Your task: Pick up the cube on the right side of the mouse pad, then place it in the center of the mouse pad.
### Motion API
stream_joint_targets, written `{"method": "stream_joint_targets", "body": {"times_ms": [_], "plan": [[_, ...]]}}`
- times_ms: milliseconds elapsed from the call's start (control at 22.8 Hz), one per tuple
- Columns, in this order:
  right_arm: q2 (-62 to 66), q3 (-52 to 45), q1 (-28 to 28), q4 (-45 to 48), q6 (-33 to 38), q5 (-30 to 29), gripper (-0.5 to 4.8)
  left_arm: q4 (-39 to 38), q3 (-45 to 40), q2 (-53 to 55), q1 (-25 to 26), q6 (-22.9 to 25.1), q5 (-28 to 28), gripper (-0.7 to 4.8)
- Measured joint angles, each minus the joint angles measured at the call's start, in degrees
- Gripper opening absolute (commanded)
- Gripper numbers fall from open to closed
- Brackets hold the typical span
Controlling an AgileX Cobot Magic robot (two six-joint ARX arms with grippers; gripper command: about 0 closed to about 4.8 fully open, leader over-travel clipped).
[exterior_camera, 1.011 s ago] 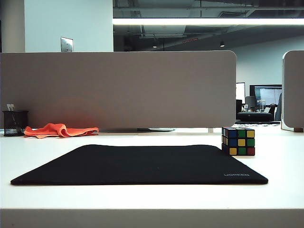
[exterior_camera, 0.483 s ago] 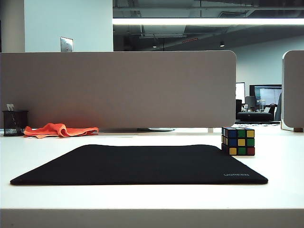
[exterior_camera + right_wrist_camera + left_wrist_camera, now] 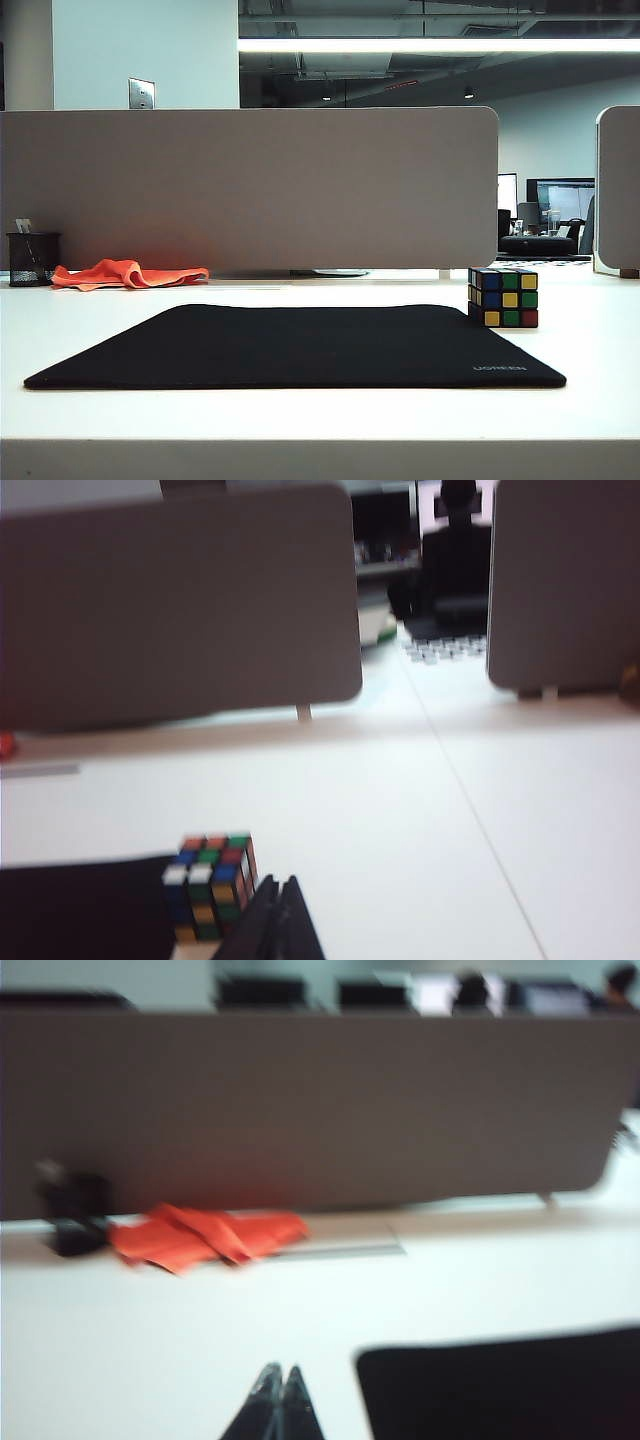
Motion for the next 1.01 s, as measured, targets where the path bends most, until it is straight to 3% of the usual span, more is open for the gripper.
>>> {"method": "stream_joint_targets", "body": {"times_ms": [132,220,483,835,1011], "plan": [[2.4,3.4,0.0,-1.4,3.1,0.0,-0.05,-1.1,4.3,7.8,0.0,0.2,4.2,-0.05],[5.9,6.1,0.0,-2.3,3.7,0.1,-0.05,-1.4,8.2,14.1,0.0,-2.1,8.7,-0.05],[15.7,16.0,0.0,-3.7,4.8,-0.1,-0.05,-2.5,11.6,25.0,-0.1,-4.0,15.6,-0.05],[33.7,38.3,1.5,-14.4,0.8,-1.4,-0.05,0.1,11.7,31.9,-4.8,-2.9,18.2,-0.05],[37.5,42.5,3.6,-15.5,0.9,-3.1,-0.05,0.4,12.5,32.8,-7.5,-0.9,19.9,-0.05]]}}
